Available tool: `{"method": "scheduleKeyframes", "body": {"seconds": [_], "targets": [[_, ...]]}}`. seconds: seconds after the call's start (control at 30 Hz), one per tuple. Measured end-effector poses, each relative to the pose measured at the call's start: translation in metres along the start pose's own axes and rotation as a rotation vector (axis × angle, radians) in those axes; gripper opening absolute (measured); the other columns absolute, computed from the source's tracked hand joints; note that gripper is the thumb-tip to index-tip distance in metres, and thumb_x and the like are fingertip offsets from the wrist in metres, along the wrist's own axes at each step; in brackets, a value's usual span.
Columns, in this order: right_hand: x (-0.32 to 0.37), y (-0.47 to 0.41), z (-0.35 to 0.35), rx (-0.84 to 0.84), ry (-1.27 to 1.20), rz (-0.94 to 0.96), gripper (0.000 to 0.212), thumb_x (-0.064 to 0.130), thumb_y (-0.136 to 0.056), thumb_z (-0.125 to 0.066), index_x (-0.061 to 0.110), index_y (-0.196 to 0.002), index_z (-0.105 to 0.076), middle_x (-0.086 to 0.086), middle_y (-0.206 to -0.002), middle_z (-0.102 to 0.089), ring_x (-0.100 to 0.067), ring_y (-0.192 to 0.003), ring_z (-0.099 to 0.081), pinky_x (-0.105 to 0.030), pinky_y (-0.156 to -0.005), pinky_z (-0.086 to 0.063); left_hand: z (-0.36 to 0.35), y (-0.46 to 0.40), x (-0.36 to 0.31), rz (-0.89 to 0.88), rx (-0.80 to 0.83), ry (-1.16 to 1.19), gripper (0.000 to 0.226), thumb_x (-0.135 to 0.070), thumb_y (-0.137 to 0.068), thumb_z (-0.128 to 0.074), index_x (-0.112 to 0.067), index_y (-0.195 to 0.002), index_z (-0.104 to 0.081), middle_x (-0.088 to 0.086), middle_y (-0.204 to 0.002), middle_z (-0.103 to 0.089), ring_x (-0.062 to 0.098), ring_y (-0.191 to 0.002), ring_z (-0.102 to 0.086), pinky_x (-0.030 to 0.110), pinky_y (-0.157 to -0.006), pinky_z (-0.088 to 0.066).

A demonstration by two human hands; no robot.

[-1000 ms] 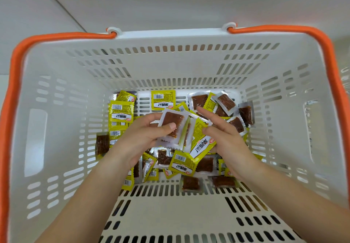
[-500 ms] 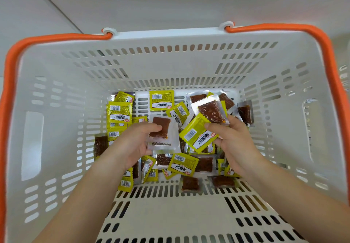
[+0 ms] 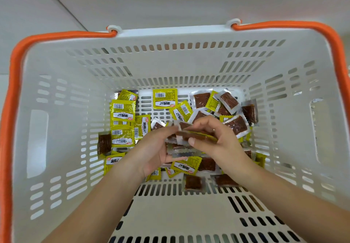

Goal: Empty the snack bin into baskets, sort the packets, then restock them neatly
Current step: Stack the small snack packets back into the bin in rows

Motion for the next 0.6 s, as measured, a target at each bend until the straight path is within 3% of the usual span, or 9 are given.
{"method": "scheduleKeyframes", "body": {"seconds": [0.07, 0.13, 0.2, 0.3, 0.4, 0.5, 0.57, 0.6], "targets": [[-0.009, -0.002, 0.007, -0.067, -0.183, -0.104, 0.025, -0.001, -0.084, -0.065, 0.023, -0.091, -0.065, 0.016, -0.089, -0.070, 0.000, -0.088, -0.065, -0.016, -0.077, -0.049, 0.007, -0.001, -0.006, -0.094, -0.105, -0.062, 0.018, -0.016, -0.097, -0.050, -0.010, -0.109, -0.063, 0.014, -0.100, -0.070, 0.026, -0.084, -0.067, 0.039, -0.068, -0.060], [-0.026, -0.005, 0.017, -0.208, -0.404, -0.267, 0.023, 0.010, -0.085, -0.066, 0.026, -0.102, -0.065, 0.009, -0.115, -0.065, -0.008, -0.100, -0.063, -0.031, -0.090, -0.051, 0.013, 0.003, -0.021, -0.264, -0.232, -0.308, 0.015, -0.017, -0.097, -0.049, -0.011, -0.105, -0.060, 0.015, -0.101, -0.067, 0.025, -0.086, -0.064, 0.030, -0.065, -0.052], [-0.035, -0.005, 0.027, -0.321, -0.480, -0.369, 0.024, 0.012, -0.090, -0.060, 0.017, -0.114, -0.059, -0.003, -0.130, -0.054, -0.016, -0.099, -0.061, -0.040, -0.094, -0.051, 0.014, 0.007, -0.034, -0.439, -0.278, -0.456, 0.017, -0.018, -0.098, -0.047, -0.006, -0.106, -0.056, 0.022, -0.105, -0.060, 0.025, -0.087, -0.057, 0.027, -0.071, -0.043], [-0.031, -0.005, 0.029, -0.276, -0.372, -0.344, 0.032, 0.010, -0.093, -0.057, 0.009, -0.125, -0.057, -0.007, -0.122, -0.060, -0.015, -0.100, -0.063, -0.030, -0.079, -0.058, 0.013, 0.016, -0.046, -0.555, -0.319, -0.471, 0.013, -0.015, -0.098, -0.045, -0.006, -0.098, -0.054, 0.015, -0.085, -0.050, 0.008, -0.070, -0.042, 0.012, -0.058, -0.033], [-0.026, -0.004, 0.026, -0.219, -0.278, -0.272, 0.028, 0.006, -0.090, -0.060, 0.007, -0.118, -0.061, -0.009, -0.100, -0.062, -0.005, -0.090, -0.066, -0.022, -0.068, -0.056, 0.011, 0.019, -0.048, -0.569, -0.307, -0.431, 0.016, -0.013, -0.099, -0.042, -0.013, -0.088, -0.054, 0.003, -0.082, -0.046, 0.006, -0.064, -0.036, 0.009, -0.053, -0.031], [-0.025, -0.003, 0.021, -0.190, -0.213, -0.289, 0.028, 0.010, -0.086, -0.066, 0.009, -0.114, -0.062, -0.011, -0.091, -0.064, -0.012, -0.087, -0.066, -0.031, -0.072, -0.058, 0.005, 0.021, -0.043, -0.515, -0.277, -0.316, 0.019, -0.018, -0.099, -0.042, -0.029, -0.087, -0.052, -0.018, -0.080, -0.046, -0.003, -0.067, -0.040, 0.012, -0.072, -0.037], [-0.024, -0.002, 0.016, -0.159, -0.154, -0.294, 0.026, 0.012, -0.084, -0.070, 0.014, -0.109, -0.064, -0.013, -0.093, -0.069, -0.019, -0.086, -0.067, -0.037, -0.075, -0.059, 0.000, 0.022, -0.038, -0.476, -0.245, -0.259, 0.019, -0.027, -0.099, -0.043, -0.040, -0.101, -0.056, -0.029, -0.093, -0.048, -0.006, -0.088, -0.047, 0.028, -0.092, -0.037], [-0.023, -0.001, 0.013, -0.136, -0.138, -0.291, 0.023, 0.011, -0.083, -0.070, 0.017, -0.105, -0.066, -0.014, -0.095, -0.070, -0.021, -0.086, -0.068, -0.039, -0.074, -0.058, -0.003, 0.023, -0.036, -0.468, -0.219, -0.270, 0.021, -0.033, -0.099, -0.043, -0.039, -0.116, -0.055, -0.031, -0.106, -0.049, -0.006, -0.102, -0.048, 0.029, -0.098, -0.036]]}}
Point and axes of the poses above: each hand's wrist, its own y-axis away from the middle knuckle, its own z-axis out of the back of the hand, x = y × z, the point moved 7 cm from there along -y, towards the middle knuckle
